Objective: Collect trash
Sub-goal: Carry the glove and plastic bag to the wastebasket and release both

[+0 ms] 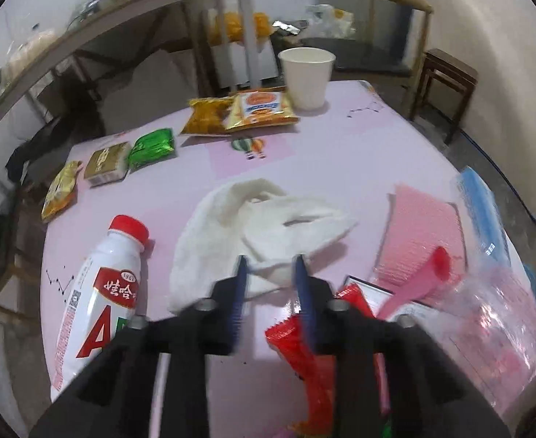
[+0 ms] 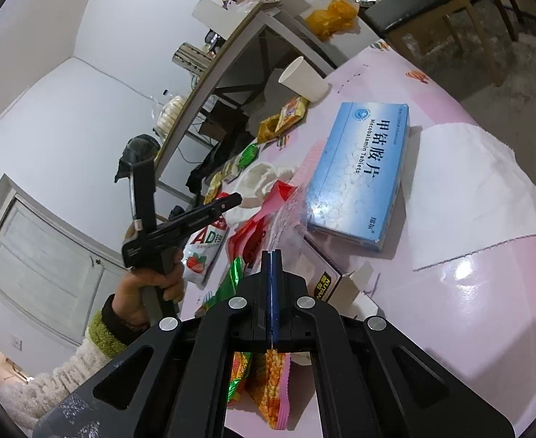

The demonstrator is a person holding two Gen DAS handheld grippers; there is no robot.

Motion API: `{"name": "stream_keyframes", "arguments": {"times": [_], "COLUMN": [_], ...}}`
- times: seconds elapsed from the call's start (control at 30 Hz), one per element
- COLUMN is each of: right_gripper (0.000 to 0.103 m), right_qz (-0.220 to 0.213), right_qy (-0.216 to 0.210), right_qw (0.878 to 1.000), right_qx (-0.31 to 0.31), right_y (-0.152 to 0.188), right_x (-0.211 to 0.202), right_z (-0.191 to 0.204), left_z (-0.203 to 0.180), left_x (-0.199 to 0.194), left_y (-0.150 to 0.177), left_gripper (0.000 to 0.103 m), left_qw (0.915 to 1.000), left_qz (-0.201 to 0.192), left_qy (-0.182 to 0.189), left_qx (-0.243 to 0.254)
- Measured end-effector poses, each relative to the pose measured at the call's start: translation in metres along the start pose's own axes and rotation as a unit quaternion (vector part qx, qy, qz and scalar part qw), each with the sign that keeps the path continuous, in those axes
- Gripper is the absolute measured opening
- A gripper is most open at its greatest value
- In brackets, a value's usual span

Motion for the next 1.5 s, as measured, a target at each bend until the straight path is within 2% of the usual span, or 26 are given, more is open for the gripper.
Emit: {"name": "stream_keyframes", "arguments": {"times": [0.03,0.07,0.3,0.5,0.67,0.93,1.1,1.27,1.5], "right_gripper": [0.000,0.000,0.000,0.000,0.000,0.000,0.000,0.000,0.000], "right_qz": [-0.001,-0.003,-0.012,-0.025,-0.041,-0.065,-0.092,-0.121,-0.168], "right_qy": [-0.002,-0.004,-0.016,-0.040,-0.054,-0.071,-0.078,-0.065,0.012], "right_qw": [1.000,1.000,1.000,0.999,0.997,0.994,0.990,0.988,0.985], "right_qx": [0.000,0.000,-0.003,-0.011,-0.028,-0.057,-0.072,-0.070,-0.034], "right_y": [0.000,0.000,-0.003,-0.008,-0.014,-0.019,-0.022,-0.016,0.007], "right_x": [-0.001,-0.001,-0.008,-0.016,-0.026,-0.047,-0.075,-0.113,-0.199], "right_z": [0.000,0.000,0.006,0.019,0.035,0.062,0.074,0.065,0.011], "left_z": [0.003,0.005,0.008,0.013,0.009,-0.019,-0.059,-0.117,-0.244], "left_x": [0.002,0.002,-0.022,-0.074,-0.133,-0.234,-0.272,-0.283,-0.271], "left_y": [0.000,-0.001,-0.014,-0.035,-0.046,-0.050,-0.044,-0.033,-0.005], "left_gripper": [0.006,0.005,0.003,0.002,0.002,0.002,0.002,0.002,0.002], "left_qw": [1.0000,0.9999,0.9985,0.9919,0.9811,0.9592,0.9528,0.9493,0.9406], "left_qz": [0.002,0.002,-0.054,-0.124,-0.192,-0.274,-0.282,-0.262,-0.198], "left_qy": [0.002,0.002,0.003,0.010,0.015,0.069,0.113,0.172,0.264], "left_qx": [-0.007,-0.011,-0.009,-0.025,-0.018,-0.013,0.000,0.021,0.082]}}
Point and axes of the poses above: each gripper's, at about its wrist camera, not at the fingertips, and x roughly the way its jaws point, z to its left, y to its underside, the point moved 10 cm from there along x, roughly the way its jaws point, and after that the axes turned 6 degrees about -x, right-handed, at the moved point
